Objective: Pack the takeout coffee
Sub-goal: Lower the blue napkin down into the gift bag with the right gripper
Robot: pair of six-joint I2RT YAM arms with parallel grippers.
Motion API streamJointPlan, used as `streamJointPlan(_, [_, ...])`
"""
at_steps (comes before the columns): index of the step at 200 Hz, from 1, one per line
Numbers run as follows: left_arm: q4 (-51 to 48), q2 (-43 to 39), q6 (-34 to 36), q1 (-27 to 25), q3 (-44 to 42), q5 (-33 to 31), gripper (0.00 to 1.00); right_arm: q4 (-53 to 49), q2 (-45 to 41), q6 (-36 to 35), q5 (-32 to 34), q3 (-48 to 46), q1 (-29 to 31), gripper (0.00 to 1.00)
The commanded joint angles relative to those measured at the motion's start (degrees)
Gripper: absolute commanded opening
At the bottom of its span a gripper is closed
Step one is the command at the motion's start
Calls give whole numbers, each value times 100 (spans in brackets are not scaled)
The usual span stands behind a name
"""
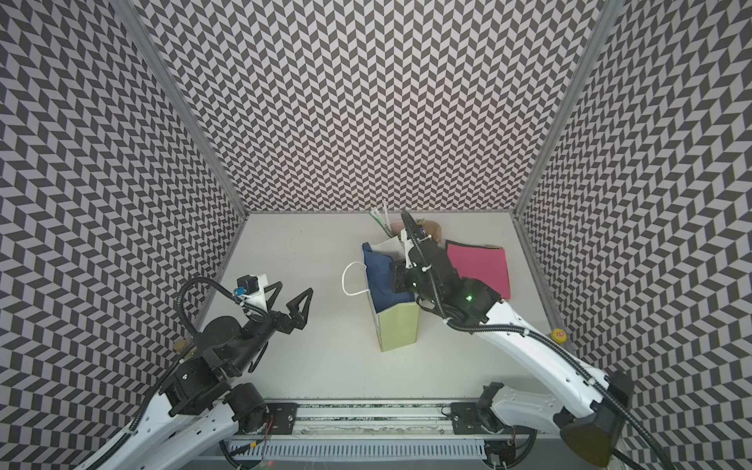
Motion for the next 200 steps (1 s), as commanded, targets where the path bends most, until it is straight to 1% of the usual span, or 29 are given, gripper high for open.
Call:
streamJointPlan(1, [110,16,33,31,-63,19,100,86,3,-109,-97,274,36,17])
streamJointPlan(14, [112,12,35,31,-57,19,100,287,23,-189,-343,273,44,20])
streamJointPlan(43, [111,-5,35,31,-65,8,100,426,199,-185,-347,308,53,28])
streamJointPlan(53, [112,-3,41,35,-63,10,100,438,362,-183,-328,340,54,28])
streamJointPlan(97, [112,4,43,31,-73,10,100,420,956,-181,-12,422,71,18])
streamJointPlan(129, [121,4,43,31,-71,14,100,73,1346,-52,320,447,77,12])
streamJointPlan(162, [129,0,43,31,-72,19,100,-156,1481,154,648,293,76,10])
streamJointPlan(179, [129,-4,44,30,-73,32,100,-165,1486,204,564,200,75,10])
streamJointPlan(200, [138,-6,44,31,-75,45,100,-255,1300,119,388,506,80,10])
